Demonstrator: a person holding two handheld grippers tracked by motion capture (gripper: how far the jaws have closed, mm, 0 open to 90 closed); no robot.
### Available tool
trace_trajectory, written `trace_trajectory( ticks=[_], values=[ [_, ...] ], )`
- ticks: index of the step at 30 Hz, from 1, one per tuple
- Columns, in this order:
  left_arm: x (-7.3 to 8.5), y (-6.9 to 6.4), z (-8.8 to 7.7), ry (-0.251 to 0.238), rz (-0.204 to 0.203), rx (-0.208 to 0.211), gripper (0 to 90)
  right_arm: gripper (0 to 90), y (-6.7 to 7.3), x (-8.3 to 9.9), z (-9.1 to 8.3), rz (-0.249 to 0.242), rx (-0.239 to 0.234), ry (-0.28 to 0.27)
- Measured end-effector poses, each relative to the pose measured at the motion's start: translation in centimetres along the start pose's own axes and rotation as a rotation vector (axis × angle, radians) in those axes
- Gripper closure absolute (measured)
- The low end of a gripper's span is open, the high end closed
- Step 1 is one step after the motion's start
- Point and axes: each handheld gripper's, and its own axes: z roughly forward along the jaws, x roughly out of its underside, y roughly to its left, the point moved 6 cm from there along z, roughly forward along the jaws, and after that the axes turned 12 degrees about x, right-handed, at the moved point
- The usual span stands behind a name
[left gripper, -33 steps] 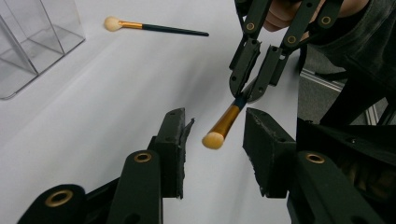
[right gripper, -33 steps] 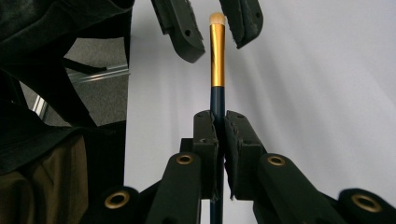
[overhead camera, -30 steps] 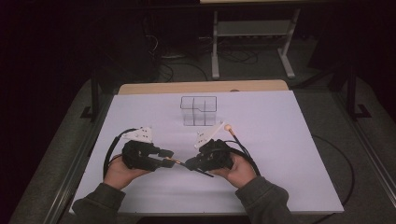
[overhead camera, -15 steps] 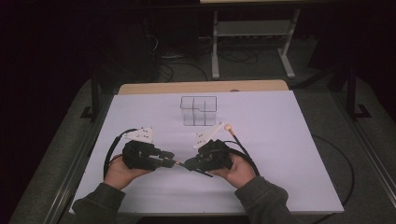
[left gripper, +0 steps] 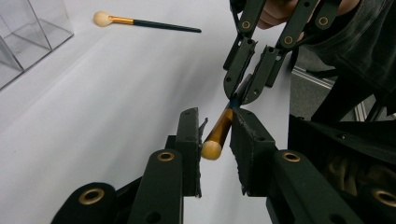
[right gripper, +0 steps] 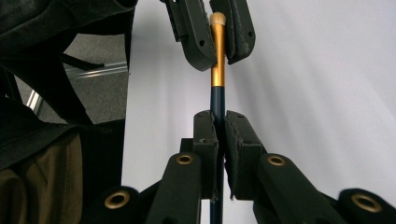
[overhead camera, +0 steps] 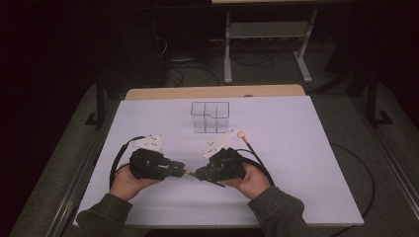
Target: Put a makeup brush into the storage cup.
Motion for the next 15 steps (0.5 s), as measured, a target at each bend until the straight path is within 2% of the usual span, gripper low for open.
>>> trace_trajectory(
  ticks=[15],
  values=[
    [-0.04,-0.04,-0.01,-0.002,-0.013,0.03,76.5,82.6,-0.01,0.02,0.02,-0.033,0.007,0.007]
  ],
)
